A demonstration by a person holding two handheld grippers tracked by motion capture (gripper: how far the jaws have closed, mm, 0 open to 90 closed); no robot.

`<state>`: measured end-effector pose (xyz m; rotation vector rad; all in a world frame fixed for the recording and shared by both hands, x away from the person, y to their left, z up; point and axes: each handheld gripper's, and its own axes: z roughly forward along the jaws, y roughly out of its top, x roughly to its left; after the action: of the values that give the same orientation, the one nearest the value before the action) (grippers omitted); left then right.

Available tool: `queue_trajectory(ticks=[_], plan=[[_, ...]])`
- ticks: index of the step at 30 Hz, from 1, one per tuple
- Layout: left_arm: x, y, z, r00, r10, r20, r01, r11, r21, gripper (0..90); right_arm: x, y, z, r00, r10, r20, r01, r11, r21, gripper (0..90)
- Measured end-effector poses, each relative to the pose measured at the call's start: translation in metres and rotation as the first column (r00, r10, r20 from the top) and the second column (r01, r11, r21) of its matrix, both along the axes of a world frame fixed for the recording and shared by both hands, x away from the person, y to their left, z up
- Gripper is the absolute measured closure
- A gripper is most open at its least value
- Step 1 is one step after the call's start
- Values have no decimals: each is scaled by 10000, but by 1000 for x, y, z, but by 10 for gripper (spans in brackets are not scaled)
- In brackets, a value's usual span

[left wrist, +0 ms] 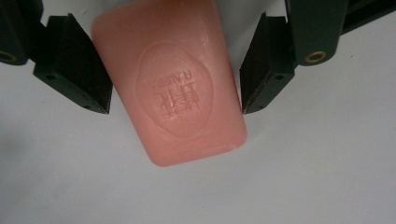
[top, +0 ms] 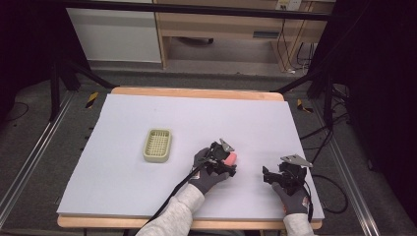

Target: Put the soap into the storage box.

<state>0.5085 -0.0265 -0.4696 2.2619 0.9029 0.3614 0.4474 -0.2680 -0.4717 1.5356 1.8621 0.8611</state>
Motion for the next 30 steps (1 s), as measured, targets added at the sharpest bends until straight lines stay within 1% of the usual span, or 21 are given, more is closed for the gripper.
queue_trajectory(ticks=[5, 8, 10, 12, 20, 22, 25, 30], plan=[[1, 2, 0, 9999, -18, -136, 17, 10000, -46, 303, 0, -1, 0, 10000, 11, 14, -11, 10000, -24, 68], [2, 5, 0, 9996, -77, -260, 75, 9999, -93, 344, 0, 0, -1, 10000, -7, -3, 7, 10000, -24, 68], [3, 7, 0, 9993, -73, -362, 68, 9999, -153, 359, 0, 0, -1, 10000, -17, -42, 17, 10000, -13, 68], [3, 7, 0, 9993, -70, -371, 65, 9999, -149, 366, 0, 0, -1, 10000, -37, -59, 37, 10000, 1, 68], [4, 4, -2, 9996, -118, -261, 120, 9999, 80, 371, 0, 1, -1, 10000, -33, -70, 33, 10000, 1, 67], [3, 3, -3, 9998, -112, -175, 115, 9998, 178, 372, 0, 1, -1, 10000, -29, -70, 29, 10000, -19, 67], [4, 2, -2, 9996, -197, -177, 203, 9993, 326, 374, 0, 1, -1, 10000, -25, -81, 25, 10000, -7, 67], [4, 1, -1, 9996, -259, -129, 264, 9988, 421, 376, 0, 1, -1, 10000, -22, -87, 22, 10000, -6, 67]])
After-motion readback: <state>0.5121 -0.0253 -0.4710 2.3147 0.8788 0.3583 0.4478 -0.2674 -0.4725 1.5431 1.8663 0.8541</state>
